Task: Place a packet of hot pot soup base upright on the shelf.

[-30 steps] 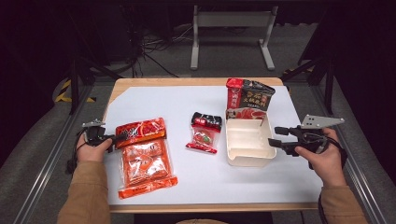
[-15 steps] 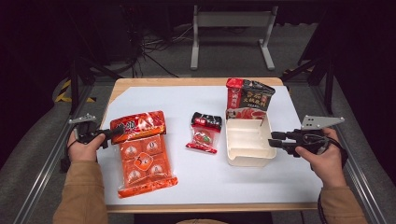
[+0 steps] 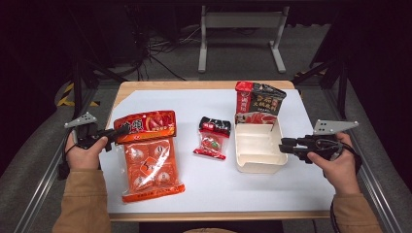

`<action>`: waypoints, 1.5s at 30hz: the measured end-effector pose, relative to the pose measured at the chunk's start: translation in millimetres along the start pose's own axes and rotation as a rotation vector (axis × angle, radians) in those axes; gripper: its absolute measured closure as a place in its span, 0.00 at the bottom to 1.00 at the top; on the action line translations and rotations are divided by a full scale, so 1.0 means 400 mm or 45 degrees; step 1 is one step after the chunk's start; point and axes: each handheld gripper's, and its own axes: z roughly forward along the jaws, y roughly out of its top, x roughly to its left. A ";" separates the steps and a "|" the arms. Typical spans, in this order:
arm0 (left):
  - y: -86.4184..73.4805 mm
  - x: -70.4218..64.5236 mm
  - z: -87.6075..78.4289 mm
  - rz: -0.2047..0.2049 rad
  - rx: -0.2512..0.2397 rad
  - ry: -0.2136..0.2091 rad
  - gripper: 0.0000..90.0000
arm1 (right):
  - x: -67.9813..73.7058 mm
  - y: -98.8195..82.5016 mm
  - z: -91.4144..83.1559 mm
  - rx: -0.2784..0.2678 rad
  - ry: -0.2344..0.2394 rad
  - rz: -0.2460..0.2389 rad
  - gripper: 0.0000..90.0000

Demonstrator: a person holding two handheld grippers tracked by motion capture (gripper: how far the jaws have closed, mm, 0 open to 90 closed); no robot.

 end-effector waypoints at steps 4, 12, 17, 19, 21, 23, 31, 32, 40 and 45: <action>0.020 -0.037 -0.015 0.052 -0.033 -0.020 1.00 | 0.007 0.006 0.000 -0.002 0.008 -0.009 0.77; 0.050 -0.096 -0.031 0.142 -0.108 -0.053 1.00 | 0.017 0.014 -0.005 -0.007 0.012 -0.019 0.78; 0.069 -0.129 -0.046 0.170 -0.162 -0.150 1.00 | 0.025 0.020 -0.005 -0.009 0.014 -0.032 0.77; 0.077 -0.140 -0.050 0.186 -0.185 -0.183 1.00 | 0.027 0.022 -0.005 -0.014 0.020 -0.030 0.77; 0.085 -0.160 -0.053 0.215 -0.197 -0.194 1.00 | 0.028 0.022 -0.006 -0.011 0.016 -0.032 0.77; 0.091 -0.176 -0.056 0.245 -0.206 -0.205 1.00 | 0.030 0.024 -0.007 -0.017 0.019 -0.032 0.77; 0.105 -0.211 -0.062 0.262 -0.265 -0.322 1.00 | 0.032 0.026 -0.006 -0.027 0.052 -0.025 0.77; 0.107 -0.216 -0.061 0.266 -0.272 -0.334 1.00 | 0.032 0.026 -0.005 -0.026 0.053 -0.026 0.77; 0.123 -0.254 -0.047 0.326 -0.291 -0.408 1.00 | 0.044 0.041 0.018 -0.028 0.097 -0.039 0.75; 0.134 -0.274 -0.043 0.336 -0.280 -0.450 1.00 | 0.055 0.059 0.041 -0.040 0.128 -0.059 0.70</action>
